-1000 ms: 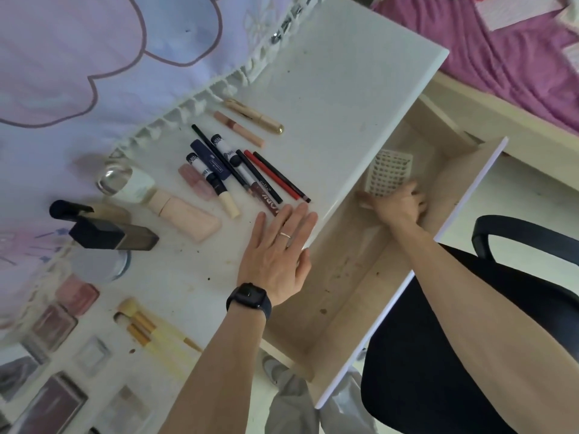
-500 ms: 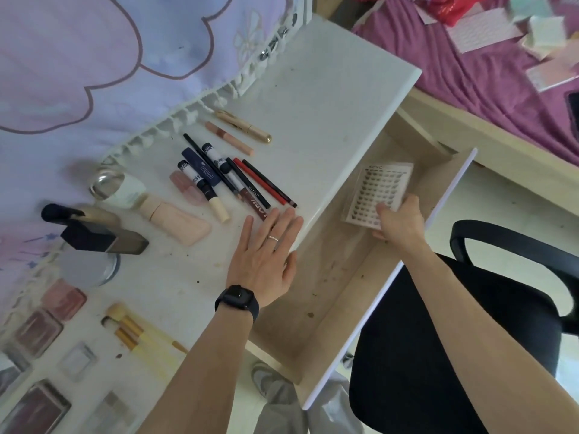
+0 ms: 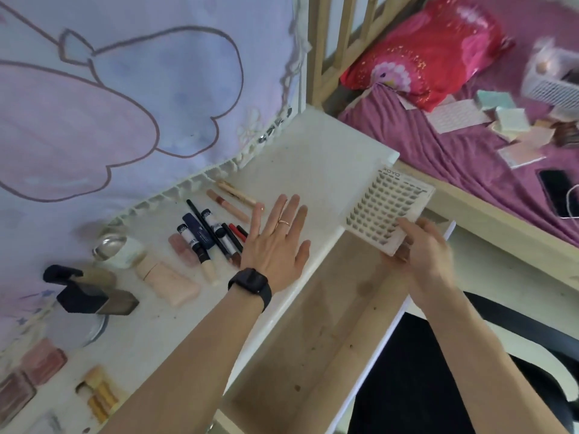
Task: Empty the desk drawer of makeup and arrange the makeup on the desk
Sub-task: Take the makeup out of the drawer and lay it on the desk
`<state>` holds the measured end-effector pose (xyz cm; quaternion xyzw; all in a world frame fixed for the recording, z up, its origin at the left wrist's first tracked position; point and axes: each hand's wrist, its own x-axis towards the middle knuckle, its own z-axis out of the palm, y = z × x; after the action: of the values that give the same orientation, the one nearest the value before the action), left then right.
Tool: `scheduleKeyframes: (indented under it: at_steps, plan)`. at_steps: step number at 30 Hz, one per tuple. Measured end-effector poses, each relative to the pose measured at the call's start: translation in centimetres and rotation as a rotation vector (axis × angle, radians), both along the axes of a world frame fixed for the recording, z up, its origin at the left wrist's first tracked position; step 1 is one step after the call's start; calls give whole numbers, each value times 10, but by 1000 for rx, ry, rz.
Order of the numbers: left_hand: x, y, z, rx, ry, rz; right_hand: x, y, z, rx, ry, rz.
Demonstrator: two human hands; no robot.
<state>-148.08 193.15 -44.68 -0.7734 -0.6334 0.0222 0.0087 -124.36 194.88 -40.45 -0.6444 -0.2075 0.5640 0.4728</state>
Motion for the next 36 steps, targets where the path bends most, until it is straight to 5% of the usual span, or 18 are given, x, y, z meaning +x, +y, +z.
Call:
scheduleKeyframes:
  at_steps: [6, 14, 19, 23, 36]
  plan:
    - [10, 64, -12, -140, 334, -54, -24, 98, -6, 35, -2, 120]
    - [4, 62, -30, -171, 97, 7, -64, 165, -46, 12, -56, 303]
    - [-1, 65, -37, -170, -54, -16, -85, 186, -56, 19, -507, 409]
    - [0, 67, -38, -165, -63, -29, -101, 205, -54, 48, -696, 530]
    - [-2, 67, -42, -189, -25, -26, -121, 213, -65, 1, -836, 509]
